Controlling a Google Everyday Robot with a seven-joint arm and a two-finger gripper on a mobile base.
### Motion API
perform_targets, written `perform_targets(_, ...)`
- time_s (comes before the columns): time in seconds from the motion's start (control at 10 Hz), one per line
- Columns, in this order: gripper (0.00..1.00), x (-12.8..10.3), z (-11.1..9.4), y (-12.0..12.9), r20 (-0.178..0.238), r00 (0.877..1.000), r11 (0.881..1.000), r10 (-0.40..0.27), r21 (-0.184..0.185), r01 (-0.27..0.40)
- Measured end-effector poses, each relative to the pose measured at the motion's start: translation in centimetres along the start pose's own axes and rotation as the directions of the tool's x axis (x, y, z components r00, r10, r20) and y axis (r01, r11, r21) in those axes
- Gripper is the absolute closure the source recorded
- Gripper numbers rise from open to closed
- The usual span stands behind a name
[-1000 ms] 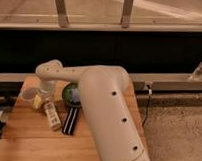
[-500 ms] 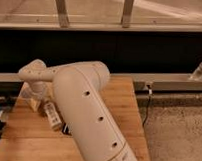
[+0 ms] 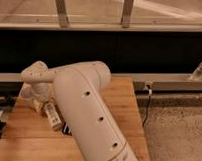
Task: Stand the bottle upright
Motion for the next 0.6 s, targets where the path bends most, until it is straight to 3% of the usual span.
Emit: perform_targets(0.6, 0.35, -0.7, 0.3, -0.7, 0.025, 0.999, 1.000, 0.020, -0.007, -0.020)
